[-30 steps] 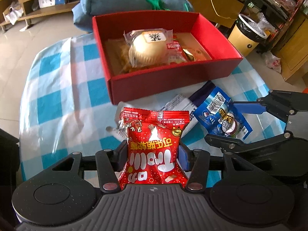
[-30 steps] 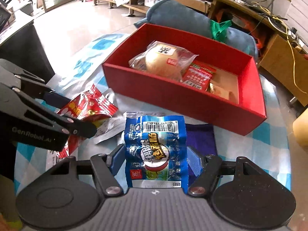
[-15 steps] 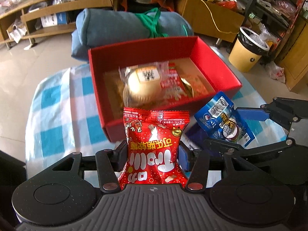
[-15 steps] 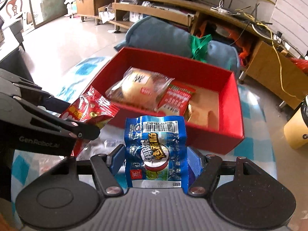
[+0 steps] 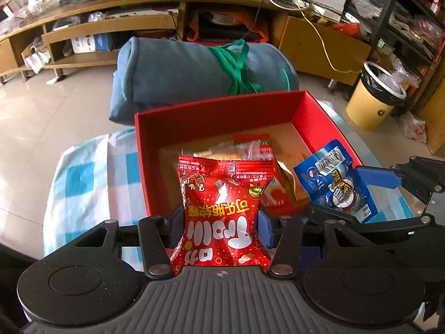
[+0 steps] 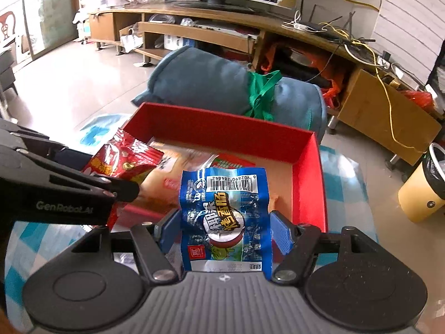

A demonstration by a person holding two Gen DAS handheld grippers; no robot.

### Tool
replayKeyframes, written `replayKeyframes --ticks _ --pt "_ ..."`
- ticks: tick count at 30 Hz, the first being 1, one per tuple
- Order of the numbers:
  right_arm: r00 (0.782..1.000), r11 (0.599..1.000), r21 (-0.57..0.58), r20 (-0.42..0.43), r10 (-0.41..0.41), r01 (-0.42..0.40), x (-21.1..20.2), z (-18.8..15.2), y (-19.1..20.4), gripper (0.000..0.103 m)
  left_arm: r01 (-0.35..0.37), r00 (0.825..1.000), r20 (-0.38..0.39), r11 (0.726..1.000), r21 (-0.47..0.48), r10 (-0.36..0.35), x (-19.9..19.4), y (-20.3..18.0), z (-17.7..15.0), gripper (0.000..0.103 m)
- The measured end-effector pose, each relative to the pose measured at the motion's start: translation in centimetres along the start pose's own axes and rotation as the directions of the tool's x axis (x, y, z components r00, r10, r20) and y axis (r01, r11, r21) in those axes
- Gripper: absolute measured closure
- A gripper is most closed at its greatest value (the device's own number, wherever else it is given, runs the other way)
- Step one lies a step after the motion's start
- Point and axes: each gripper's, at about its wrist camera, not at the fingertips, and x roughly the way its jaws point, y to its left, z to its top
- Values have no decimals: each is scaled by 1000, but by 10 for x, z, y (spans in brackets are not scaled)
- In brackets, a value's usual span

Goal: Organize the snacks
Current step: 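Lift and carry the red chip bag and blue sausage pack over the red box with both tools, then lower and open both tools to release the chip bag and sausage pack in the box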

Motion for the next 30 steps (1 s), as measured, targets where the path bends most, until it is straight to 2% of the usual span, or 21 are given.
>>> replayKeyframes --ticks 7,15,30 --pt "999 998 38 -4 -39 39 21 14 -18 39 -32 1000 -1 999 4 32 17 -2 17 43" --pt "999 997 55 -9 -49 49 44 27 -25 39 -73 997 -20 997 0 73 37 -2 26 43" --pt "997 995 83 -58 -44 49 80 31 -34 39 -88 996 -13 996 -3 88 53 -4 36 41"
